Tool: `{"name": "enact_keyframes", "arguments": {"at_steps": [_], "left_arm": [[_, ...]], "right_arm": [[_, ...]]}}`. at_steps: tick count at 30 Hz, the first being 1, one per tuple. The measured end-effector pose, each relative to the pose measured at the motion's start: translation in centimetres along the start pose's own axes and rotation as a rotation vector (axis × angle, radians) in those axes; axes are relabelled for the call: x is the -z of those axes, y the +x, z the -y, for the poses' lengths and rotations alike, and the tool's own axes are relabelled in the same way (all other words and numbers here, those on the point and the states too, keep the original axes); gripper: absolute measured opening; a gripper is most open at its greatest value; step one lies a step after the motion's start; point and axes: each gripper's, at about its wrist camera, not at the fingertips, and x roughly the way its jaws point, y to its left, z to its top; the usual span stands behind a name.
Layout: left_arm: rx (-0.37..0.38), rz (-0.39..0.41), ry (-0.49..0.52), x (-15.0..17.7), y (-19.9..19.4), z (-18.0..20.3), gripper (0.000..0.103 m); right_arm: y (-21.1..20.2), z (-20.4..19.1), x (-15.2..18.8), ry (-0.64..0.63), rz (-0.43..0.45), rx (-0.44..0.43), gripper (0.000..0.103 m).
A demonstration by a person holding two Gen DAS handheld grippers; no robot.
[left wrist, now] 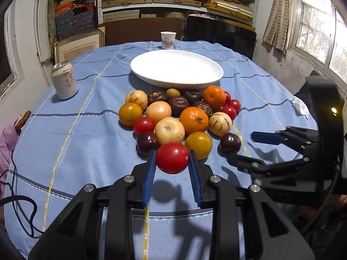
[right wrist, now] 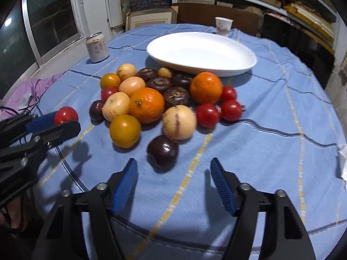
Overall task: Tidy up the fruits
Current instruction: 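Carry the red tomato and plum onto the white plate and open both tools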
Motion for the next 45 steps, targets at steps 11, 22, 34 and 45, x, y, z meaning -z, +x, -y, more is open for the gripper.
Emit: {"name": "enact_keyframes", "arguments": {"at_steps": [11, 22, 34, 45], "left_arm": [[0.005, -0.012, 0.006, 0.7, 0.4, -0.2, 0.029], [0.003, 0.003, -0.007, 0.5, 0.0, -0.3, 0.029], [0.028, 0.034, -0.043, -2.5, -0.6, -1.8, 0.029], [0.044, 0.089, -0.029, -12.8, 2.1, -2.6, 0.029]], "right_arm": [[1.4, -0.5, -0.8, 0.02, -0.002, -0.031, 0.033], [-0.2, 1.3, 0.4, 0.056, 0.038, -0.021, 0.032], [-3.3, 4.1, -0.6, 0.073, 0.122, 0.03, 0.033], [-4.7, 8.8, -7.5, 0.089, 0.207, 0.1, 0.033]]}}
